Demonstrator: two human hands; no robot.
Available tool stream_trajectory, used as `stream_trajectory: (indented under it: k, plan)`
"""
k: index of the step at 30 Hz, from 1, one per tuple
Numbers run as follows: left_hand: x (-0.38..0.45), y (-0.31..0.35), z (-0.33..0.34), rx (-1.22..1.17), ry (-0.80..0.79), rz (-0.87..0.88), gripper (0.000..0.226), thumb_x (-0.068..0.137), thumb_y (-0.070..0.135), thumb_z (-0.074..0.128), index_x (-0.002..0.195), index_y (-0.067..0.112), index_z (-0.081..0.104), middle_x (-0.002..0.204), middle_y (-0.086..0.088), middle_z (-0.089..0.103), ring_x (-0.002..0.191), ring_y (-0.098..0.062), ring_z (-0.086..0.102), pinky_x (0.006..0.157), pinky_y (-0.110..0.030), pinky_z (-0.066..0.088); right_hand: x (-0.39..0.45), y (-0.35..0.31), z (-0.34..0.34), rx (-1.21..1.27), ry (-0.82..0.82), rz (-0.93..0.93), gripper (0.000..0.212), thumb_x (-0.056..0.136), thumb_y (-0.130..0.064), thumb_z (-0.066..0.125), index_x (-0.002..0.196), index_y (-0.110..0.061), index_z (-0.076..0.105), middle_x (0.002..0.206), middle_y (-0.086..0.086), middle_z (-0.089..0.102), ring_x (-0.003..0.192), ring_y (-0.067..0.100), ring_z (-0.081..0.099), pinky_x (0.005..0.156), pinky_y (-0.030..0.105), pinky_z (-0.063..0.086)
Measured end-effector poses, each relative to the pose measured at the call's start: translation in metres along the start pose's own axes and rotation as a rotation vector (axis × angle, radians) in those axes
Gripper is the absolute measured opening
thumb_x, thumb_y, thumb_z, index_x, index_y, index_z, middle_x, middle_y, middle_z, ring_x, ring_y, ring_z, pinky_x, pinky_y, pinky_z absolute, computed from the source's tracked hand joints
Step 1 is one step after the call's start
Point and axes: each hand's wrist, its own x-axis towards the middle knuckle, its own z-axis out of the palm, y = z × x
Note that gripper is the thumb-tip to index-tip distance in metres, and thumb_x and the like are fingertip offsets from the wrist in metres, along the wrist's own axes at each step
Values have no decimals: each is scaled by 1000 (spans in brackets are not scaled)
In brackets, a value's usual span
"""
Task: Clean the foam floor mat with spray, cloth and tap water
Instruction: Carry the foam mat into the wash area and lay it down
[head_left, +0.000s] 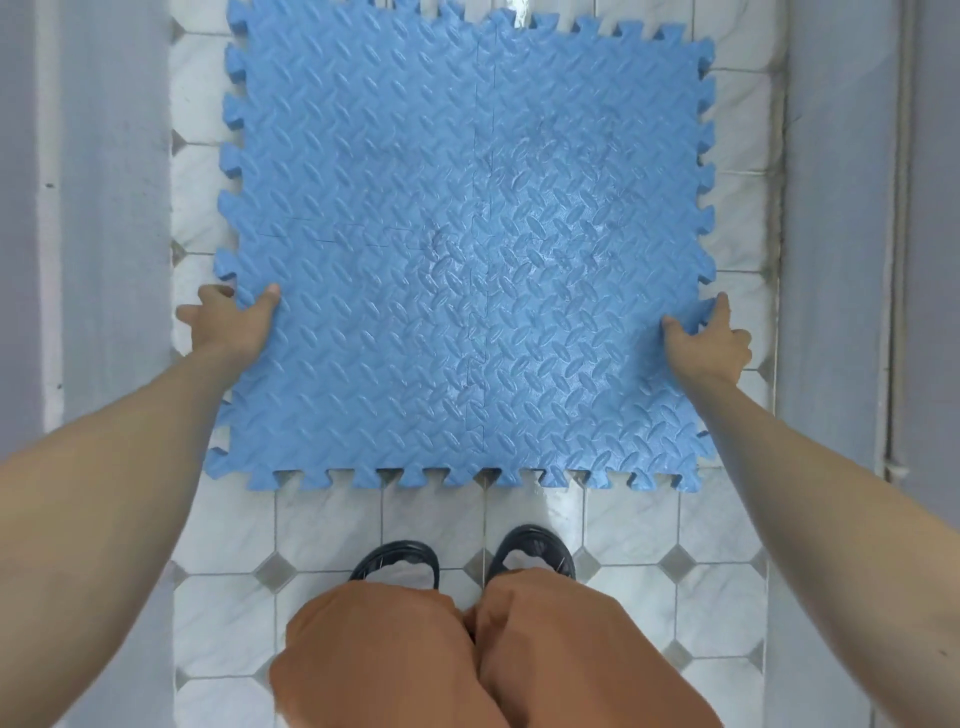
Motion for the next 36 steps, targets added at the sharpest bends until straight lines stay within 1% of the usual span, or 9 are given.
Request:
stream_trajectory:
  k: [3, 5, 9, 12, 16, 18, 24, 29, 36]
  plan:
    - [-17, 12, -40, 9, -5, 92, 73, 87, 54, 62, 138, 8, 36, 148, -19, 25, 127, -37, 47, 107, -40, 36, -21, -1, -31, 121, -54, 24, 80, 75, -58, 61, 144, -26, 36, 138, 10, 48, 126, 36, 47, 101, 46, 43]
    - [-34, 18, -69, 23, -6, 122, 75, 85, 51, 67, 138, 8, 36, 148, -18, 25, 127, -35, 47, 107, -41, 36, -41, -4, -54, 164, -74, 14, 66, 83, -47, 64, 139, -21, 41, 136, 5, 53, 125, 32, 49, 102, 41, 40]
    - [-77, 35, -127, 17, 28, 193, 78, 79, 47, 76, 134, 6, 40, 144, -20, 33, 131, -34, 42, 110, -40, 34, -88, -13, -109, 178, -38, -5, 56, 85, -40, 63, 132, -15, 45, 124, 9, 59, 117, 33, 54, 94, 37, 42]
    - [-117, 38, -167, 33, 11, 205, 77, 78, 40, 79, 134, 2, 42, 141, -23, 36, 134, -32, 37, 111, -37, 30, -127, -12, -151, 151, -31, -20, 60, 85, -44, 61, 134, -15, 45, 122, 12, 61, 117, 36, 55, 94, 40, 43]
    - [-168, 41, -222, 48, -16, 188, 82, 75, 43, 81, 134, 0, 43, 143, -20, 39, 135, -31, 37, 112, -37, 30, -183, -11, -212, 84, -22, -34, 68, 87, -47, 57, 144, -15, 37, 125, 14, 60, 117, 37, 56, 89, 42, 43]
    - [-190, 47, -250, 45, -41, 190, 84, 75, 42, 81, 136, -1, 41, 144, -17, 43, 135, -31, 41, 111, -38, 33, -209, -11, -241, 47, -18, -42, 69, 88, -47, 56, 144, -12, 35, 128, 18, 57, 119, 39, 53, 93, 46, 43]
    - [-248, 65, -321, 221, -54, 198, 94, 70, 61, 76, 142, 16, 35, 146, -16, 40, 137, -32, 39, 113, -46, 27, -275, -8, -307, -67, -71, -105, 82, 86, -59, 52, 150, -15, 25, 138, 21, 45, 127, 41, 44, 99, 53, 42]
    - [-284, 72, -355, 337, -113, 224, 96, 68, 66, 74, 141, 21, 31, 143, -18, 35, 132, -36, 42, 112, -47, 31, -314, 3, -348, -180, -96, -177, 77, 90, -60, 47, 153, -25, 20, 136, 21, 45, 128, 40, 41, 98, 51, 42]
    - [-315, 84, -376, 505, -189, 280, 112, 64, 76, 69, 152, 23, 24, 152, -20, 26, 141, -39, 30, 114, -48, 28, -364, 30, -392, -269, -136, -159, 68, 93, -56, 46, 146, -13, 37, 132, 23, 49, 126, 40, 39, 99, 46, 41]
